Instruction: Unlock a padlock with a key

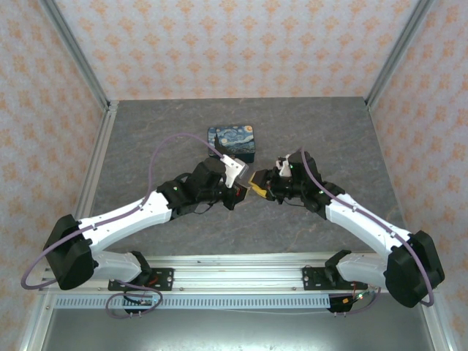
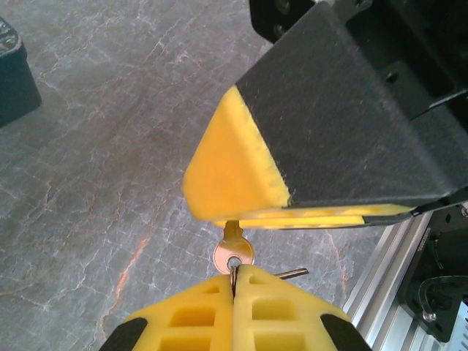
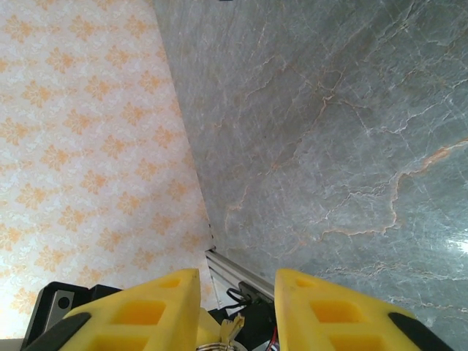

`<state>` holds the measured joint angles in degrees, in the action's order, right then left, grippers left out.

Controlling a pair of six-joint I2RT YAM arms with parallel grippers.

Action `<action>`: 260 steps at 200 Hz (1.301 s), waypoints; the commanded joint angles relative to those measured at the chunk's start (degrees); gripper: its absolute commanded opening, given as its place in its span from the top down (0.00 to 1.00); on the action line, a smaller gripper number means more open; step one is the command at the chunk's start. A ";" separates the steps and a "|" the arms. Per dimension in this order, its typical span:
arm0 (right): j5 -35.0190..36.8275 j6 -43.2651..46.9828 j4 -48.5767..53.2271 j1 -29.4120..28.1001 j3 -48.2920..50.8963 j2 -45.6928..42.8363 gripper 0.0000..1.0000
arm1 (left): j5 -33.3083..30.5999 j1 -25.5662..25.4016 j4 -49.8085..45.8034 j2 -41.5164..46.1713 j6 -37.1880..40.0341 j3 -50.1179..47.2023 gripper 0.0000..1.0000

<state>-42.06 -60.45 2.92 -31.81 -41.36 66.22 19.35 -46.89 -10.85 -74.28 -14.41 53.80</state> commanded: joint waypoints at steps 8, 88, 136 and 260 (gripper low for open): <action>-1.71 -1.01 -1.97 -0.62 -2.84 -0.04 0.74 | 1.29 -0.40 2.08 1.02 1.28 1.66 1.00; 2.38 10.09 -0.09 -0.62 -3.59 -3.29 1.00 | -4.22 -0.42 0.44 2.58 -3.64 -0.83 0.78; 6.15 36.10 12.55 -0.62 -12.62 -4.38 1.00 | -13.90 -0.27 -4.75 7.95 -12.13 -2.11 0.37; -10.76 40.55 -12.62 -0.62 -12.59 -1.45 1.00 | 20.02 9.98 27.77 14.72 -21.22 -11.48 0.34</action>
<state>-47.33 -14.35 2.76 -32.10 -55.99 64.23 32.56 -38.28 5.48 -58.70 -31.68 43.59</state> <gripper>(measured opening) 0.062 0.688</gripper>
